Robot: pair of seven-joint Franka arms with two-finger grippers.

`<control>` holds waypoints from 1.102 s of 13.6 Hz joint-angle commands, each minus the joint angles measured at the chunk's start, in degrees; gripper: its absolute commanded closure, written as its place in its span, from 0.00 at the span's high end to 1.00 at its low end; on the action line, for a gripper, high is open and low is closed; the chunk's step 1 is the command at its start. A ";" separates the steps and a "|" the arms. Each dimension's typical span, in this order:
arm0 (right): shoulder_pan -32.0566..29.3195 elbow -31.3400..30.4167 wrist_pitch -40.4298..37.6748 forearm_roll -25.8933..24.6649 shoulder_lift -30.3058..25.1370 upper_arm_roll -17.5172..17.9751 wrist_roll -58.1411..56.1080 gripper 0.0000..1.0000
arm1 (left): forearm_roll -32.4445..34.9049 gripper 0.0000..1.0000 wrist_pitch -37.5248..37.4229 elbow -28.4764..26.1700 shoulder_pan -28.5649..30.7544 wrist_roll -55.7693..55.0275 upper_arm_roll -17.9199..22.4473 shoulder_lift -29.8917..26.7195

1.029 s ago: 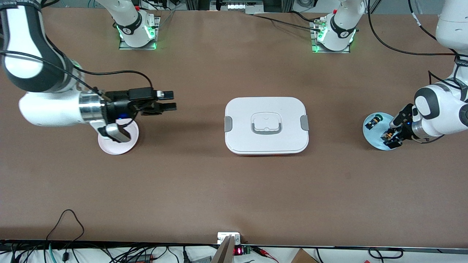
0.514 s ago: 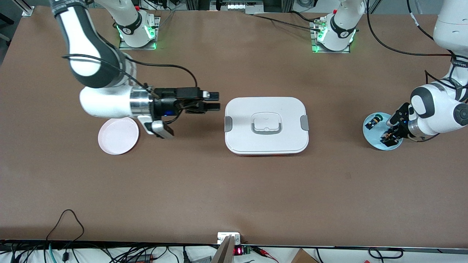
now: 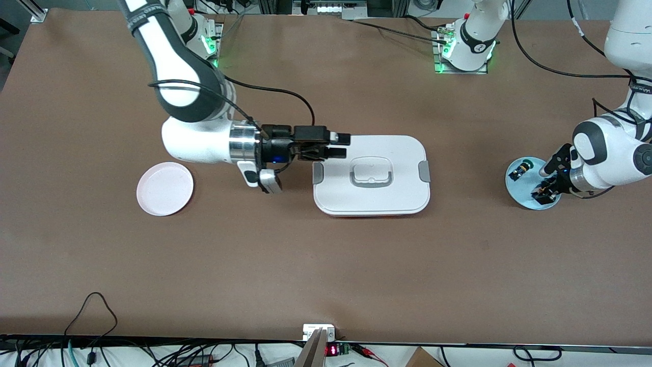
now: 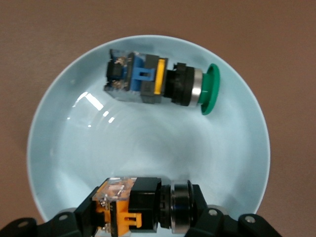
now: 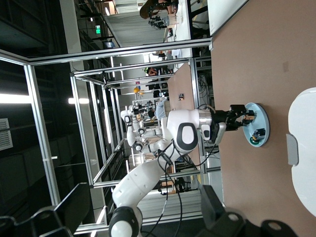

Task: Transfer orange switch to right arm and place
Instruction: 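Lift the orange switch with the left gripper while the right gripper waits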

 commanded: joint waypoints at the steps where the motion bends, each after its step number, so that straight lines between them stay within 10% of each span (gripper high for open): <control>1: 3.00 4.87 3.13 3.19 3.74 -0.45 0.21 1.00 | -9.39 0.00 -4.94 0.58 0.44 -2.42 -0.62 -3.38; 10: 3.35 6.99 4.19 4.26 4.80 -0.89 -1.97 1.00 | -50.59 0.00 -41.99 2.79 -0.27 -7.09 -3.96 -7.43; 15: 3.27 6.46 4.11 8.38 4.97 -0.89 -1.72 1.00 | -71.00 0.00 -49.69 2.79 -2.28 -12.67 -9.39 -7.17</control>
